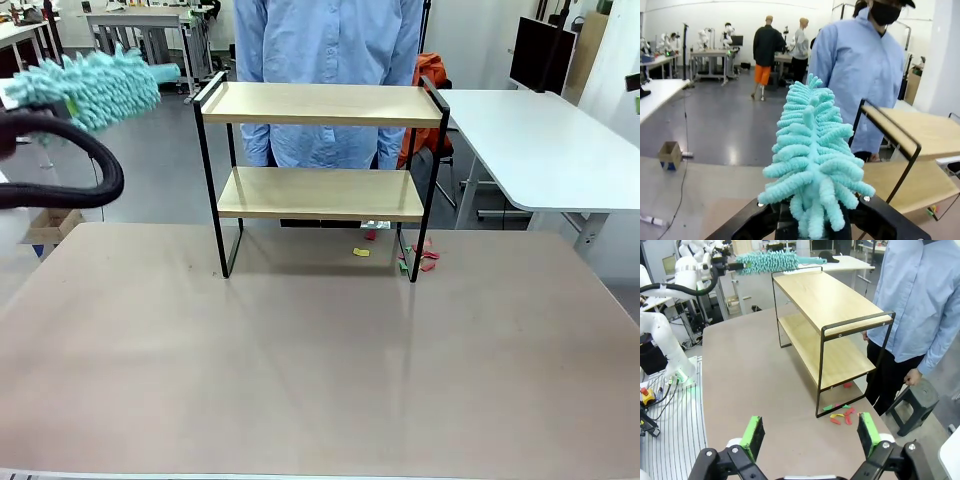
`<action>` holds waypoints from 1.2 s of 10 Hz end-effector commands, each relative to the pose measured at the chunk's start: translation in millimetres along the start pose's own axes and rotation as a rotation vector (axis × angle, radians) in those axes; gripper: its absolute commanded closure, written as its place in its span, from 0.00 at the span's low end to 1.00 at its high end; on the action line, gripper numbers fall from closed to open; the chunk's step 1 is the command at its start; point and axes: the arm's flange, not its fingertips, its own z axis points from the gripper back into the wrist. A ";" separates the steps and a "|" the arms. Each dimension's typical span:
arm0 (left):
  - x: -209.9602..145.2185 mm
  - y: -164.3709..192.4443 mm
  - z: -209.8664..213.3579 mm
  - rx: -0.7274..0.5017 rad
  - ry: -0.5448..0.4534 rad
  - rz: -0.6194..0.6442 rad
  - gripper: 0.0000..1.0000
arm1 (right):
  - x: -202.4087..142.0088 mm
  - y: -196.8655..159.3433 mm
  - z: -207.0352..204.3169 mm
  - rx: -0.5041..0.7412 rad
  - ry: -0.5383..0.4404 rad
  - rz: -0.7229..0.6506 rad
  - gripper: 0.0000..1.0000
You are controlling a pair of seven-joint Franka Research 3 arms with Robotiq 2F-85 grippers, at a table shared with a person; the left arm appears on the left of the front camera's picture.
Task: Clean the shelf.
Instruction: Hand the Duster back to the human.
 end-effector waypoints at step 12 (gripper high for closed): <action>-34.3 23.5 -16.5 0.034 0.019 0.017 0.83 | 1.1 -0.2 1.2 0.002 0.008 0.010 0.00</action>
